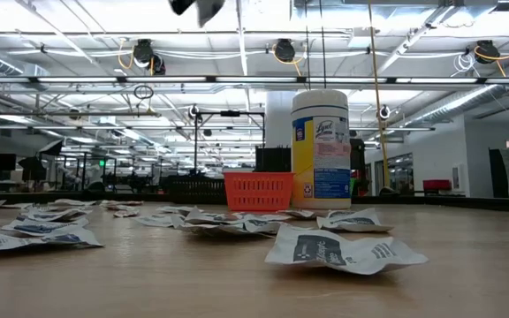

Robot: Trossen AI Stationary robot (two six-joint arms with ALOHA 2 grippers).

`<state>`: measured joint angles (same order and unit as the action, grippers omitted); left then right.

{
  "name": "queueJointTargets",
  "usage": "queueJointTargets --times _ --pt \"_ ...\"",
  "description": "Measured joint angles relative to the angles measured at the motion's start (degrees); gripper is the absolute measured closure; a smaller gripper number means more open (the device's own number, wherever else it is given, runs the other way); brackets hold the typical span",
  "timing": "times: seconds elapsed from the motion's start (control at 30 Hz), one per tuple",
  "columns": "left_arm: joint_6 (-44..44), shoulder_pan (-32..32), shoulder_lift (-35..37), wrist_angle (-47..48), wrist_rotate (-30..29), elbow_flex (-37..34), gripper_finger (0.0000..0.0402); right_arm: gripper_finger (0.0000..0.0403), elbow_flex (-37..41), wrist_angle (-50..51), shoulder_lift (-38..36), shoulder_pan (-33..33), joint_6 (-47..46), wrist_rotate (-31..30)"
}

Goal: Pick & Place First Aid Supplies
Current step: Put the gray towelette pack into the black bin

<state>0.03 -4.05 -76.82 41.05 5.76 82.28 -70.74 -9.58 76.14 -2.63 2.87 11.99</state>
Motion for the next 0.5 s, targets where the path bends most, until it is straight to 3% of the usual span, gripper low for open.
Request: queueJointTargets --times 0.3,0.5 --pt "1.99 -3.18 -4.12 22.82 0.18 1.62 0.0401 0.0244 0.0 -0.05 -0.3 -0.11 -0.18 0.15" --pt "9.14 -2.95 -10.0 34.17 -1.3 1.62 0.0401 0.0247 0.0 -0.29 -0.3 -0.09 -0.22 0.23"
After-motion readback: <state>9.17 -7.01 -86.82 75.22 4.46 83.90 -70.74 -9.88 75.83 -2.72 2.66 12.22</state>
